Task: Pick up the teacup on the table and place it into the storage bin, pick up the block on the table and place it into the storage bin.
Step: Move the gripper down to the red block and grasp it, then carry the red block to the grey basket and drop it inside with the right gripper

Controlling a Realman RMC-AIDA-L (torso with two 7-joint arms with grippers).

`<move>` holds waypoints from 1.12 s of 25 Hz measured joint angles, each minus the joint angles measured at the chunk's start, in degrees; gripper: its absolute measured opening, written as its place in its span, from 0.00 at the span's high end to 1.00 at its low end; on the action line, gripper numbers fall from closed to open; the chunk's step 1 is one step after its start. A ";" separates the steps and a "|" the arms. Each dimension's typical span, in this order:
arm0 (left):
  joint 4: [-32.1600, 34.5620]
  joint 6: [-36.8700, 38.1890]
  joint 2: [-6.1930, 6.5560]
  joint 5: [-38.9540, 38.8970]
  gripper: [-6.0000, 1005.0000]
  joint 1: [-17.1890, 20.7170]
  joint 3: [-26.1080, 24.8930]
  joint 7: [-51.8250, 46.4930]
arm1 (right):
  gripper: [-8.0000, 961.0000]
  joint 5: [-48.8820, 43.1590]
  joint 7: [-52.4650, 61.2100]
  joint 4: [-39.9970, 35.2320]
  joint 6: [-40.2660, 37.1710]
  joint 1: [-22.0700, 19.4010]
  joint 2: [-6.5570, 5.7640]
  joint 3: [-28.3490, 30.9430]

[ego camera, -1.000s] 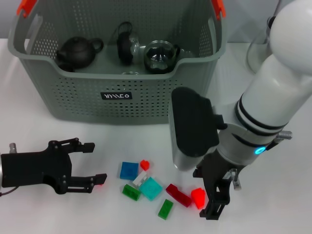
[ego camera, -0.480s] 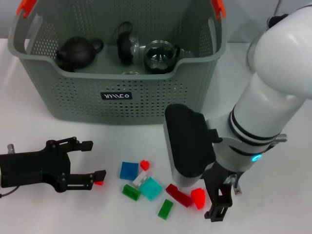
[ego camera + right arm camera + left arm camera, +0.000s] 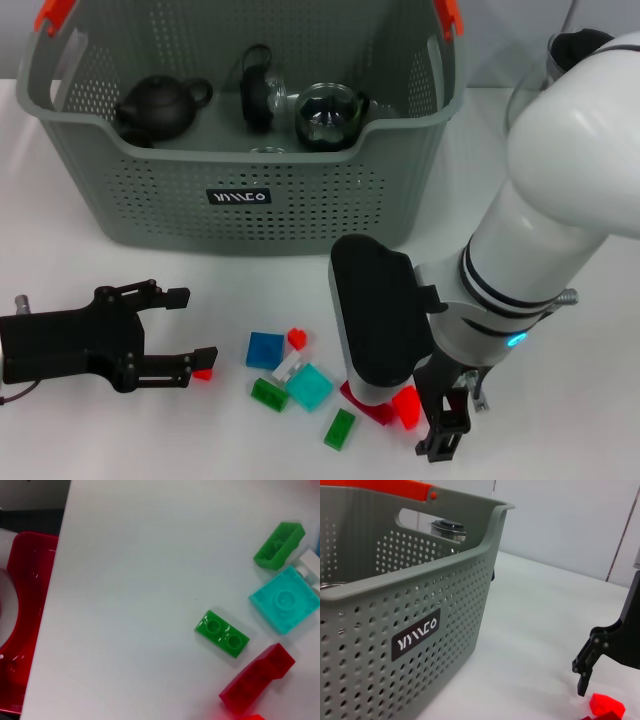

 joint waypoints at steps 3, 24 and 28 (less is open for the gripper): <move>0.00 -0.01 0.00 0.00 0.13 0.01 0.00 -0.01 | 0.05 -0.05 0.17 0.75 1.18 0.08 0.00 -0.54; 0.06 -0.01 0.16 0.00 0.13 -0.03 -0.09 0.14 | 0.54 -0.63 1.97 0.16 0.87 0.74 -0.26 1.32; 0.16 -0.01 0.29 0.00 0.13 -0.06 -0.08 0.14 | 0.54 -2.09 2.35 -3.21 -4.01 0.71 -0.46 6.90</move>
